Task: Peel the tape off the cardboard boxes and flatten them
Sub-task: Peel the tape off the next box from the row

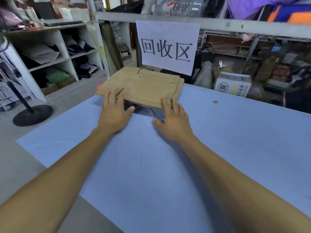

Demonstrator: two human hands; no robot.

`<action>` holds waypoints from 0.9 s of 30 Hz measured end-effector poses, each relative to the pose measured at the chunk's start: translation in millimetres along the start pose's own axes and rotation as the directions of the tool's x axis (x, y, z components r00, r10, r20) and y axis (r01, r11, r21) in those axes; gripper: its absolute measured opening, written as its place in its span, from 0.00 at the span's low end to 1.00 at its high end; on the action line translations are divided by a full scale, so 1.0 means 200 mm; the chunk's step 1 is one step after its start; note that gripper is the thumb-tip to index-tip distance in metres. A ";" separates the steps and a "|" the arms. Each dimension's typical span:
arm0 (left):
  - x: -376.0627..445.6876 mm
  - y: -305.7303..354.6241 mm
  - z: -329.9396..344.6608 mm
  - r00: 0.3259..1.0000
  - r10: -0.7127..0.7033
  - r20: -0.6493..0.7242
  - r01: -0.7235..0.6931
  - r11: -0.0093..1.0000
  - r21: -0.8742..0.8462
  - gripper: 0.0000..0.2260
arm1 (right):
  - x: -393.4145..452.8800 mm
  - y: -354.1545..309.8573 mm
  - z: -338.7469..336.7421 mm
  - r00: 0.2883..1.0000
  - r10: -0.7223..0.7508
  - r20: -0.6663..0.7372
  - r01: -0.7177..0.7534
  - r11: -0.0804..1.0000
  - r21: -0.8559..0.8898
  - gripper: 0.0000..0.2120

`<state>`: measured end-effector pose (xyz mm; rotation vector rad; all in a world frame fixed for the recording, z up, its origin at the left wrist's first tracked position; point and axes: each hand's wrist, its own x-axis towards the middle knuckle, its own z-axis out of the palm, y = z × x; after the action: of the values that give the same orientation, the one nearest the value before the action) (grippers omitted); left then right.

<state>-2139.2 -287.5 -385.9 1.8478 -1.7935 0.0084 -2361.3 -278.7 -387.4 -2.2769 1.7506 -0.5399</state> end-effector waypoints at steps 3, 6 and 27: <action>-0.01 0.02 -0.04 0.998 -0.033 0.060 0.030 0.998 0.055 0.30 | -0.02 -0.02 -0.06 0.996 -0.036 0.087 0.028 0.995 0.092 0.47; -0.05 0.11 -0.06 0.986 -0.067 0.150 0.043 0.986 0.160 0.33 | -0.10 -0.01 -0.19 0.972 -0.036 0.232 -0.005 0.984 0.176 0.52; -0.50 1.69 -0.30 0.791 0.380 0.479 -0.456 0.889 0.048 0.27 | -1.11 0.65 -1.27 0.944 0.317 -0.095 -0.329 0.875 -0.356 0.32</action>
<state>-2438.7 -155.7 -243.9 1.5976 -2.5840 -0.1312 -2631.1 -86.9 -242.2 -2.1223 2.3573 -0.1947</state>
